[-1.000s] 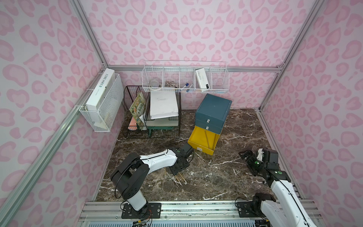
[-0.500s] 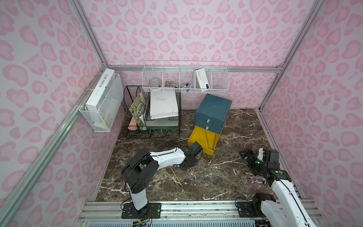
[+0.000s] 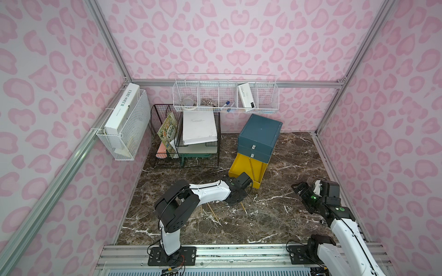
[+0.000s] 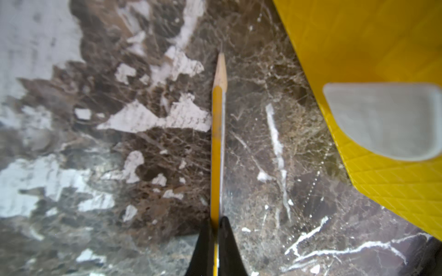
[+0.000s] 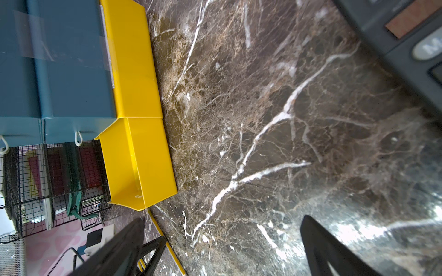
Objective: Please place the pencils in the drawer according to their color
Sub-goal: Pick up the pencil from the center of the board.
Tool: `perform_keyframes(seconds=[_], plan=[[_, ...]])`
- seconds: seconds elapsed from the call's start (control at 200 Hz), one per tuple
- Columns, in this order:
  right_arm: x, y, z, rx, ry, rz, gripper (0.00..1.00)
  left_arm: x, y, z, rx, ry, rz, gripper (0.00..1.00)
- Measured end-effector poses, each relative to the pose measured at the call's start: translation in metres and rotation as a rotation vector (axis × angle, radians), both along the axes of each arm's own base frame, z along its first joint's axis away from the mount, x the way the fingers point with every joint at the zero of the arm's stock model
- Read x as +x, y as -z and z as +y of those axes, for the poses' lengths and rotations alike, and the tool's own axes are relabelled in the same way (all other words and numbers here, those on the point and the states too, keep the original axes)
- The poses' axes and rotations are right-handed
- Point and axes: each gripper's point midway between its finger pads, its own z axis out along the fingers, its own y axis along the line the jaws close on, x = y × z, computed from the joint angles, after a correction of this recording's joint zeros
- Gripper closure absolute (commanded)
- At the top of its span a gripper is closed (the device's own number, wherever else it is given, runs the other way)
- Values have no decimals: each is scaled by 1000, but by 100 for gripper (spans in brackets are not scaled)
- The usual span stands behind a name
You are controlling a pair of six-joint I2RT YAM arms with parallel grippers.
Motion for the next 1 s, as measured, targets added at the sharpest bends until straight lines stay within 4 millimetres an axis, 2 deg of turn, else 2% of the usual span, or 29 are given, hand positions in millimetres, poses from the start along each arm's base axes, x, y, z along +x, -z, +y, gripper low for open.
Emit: perform_keyframes(seconds=[0.145, 0.23, 0.35, 0.51, 0.7, 0.875, 1.0], plan=[[0, 0, 0, 0, 1, 0, 0, 0, -1, -1, 3, 10, -6, 100], [0, 0, 0, 0, 2, 0, 0, 0, -9, -4, -4, 18, -23, 100], [1, 0, -1, 0, 2, -1, 0, -17, -15, 3, 45, 62, 25, 100], [1, 1, 0, 1, 1, 1, 0, -18, -44, 3, 41, 96, -3, 100], [1, 2, 0, 1, 2, 5, 0, -17, -66, 6, 41, 121, -37, 100], [1, 2, -1, 1, 3, 4, 0, 0, -97, -1, 28, 141, -116, 100], [1, 2, -1, 1, 4, 2, 0, 26, -119, -5, 11, 136, -184, 100]])
